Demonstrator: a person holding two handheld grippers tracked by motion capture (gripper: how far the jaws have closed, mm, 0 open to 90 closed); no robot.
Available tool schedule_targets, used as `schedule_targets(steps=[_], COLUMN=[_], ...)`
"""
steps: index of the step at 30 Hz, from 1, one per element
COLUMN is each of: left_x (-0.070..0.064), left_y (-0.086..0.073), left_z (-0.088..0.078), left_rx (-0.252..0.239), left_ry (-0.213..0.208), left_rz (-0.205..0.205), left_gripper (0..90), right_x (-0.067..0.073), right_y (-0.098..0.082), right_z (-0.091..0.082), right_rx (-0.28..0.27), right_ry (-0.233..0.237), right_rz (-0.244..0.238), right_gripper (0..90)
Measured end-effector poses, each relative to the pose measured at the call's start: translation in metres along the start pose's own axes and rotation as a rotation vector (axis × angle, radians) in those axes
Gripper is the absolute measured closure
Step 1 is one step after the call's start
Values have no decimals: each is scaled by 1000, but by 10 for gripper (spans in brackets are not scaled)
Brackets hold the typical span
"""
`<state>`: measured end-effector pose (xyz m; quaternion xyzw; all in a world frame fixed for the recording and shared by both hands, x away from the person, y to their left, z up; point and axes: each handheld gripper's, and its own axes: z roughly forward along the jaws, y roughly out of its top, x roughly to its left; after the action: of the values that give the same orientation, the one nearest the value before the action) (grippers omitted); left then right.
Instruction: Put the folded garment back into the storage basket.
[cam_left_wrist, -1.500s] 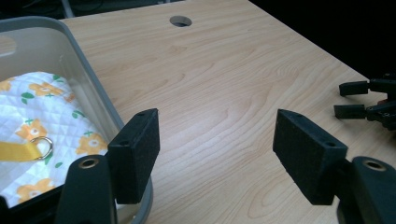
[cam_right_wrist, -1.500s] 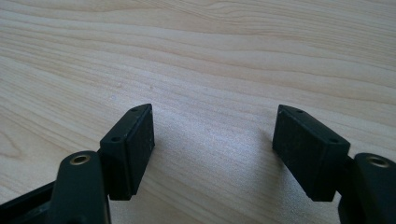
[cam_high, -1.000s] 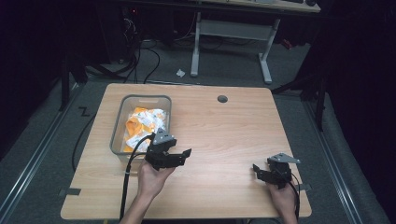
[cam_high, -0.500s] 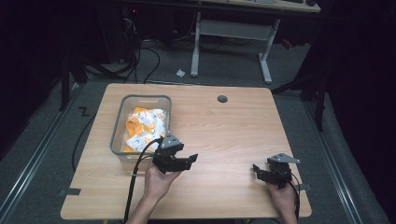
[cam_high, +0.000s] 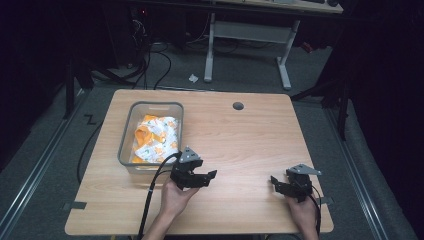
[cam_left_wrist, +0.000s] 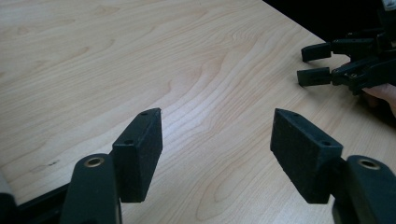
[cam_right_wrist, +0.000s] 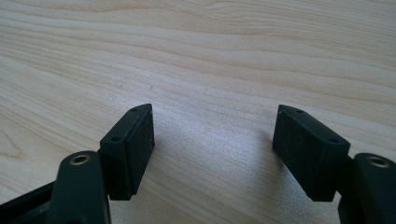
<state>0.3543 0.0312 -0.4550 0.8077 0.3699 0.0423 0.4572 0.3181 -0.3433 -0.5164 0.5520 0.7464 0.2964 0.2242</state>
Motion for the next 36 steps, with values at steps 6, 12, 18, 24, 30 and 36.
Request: schedule_targets(steps=[6,12,18,24,30,36], left_x=[0,0,3,4,5,8], left_y=[-8,-15,-24,-30,-35,-46], left_z=[9,19,28,35,41,48], left_rx=[9,45,72,85,100,101], left_ry=[2,29,41,52,75,134], left_rz=[6,24,15,11,15,47], left_gripper=[357,361,364,366,368,376], right_x=[0,0,0,0,0,0], right_y=[0,0,0,0,0,0], right_z=[0,0,0,0,0,0], right_rx=[0,0,0,0,0,0], right_ry=[0,0,0,0,0,0], right_rz=[0,0,-1,-1,-1,-1], right_gripper=[299,299,299,299,299,299])
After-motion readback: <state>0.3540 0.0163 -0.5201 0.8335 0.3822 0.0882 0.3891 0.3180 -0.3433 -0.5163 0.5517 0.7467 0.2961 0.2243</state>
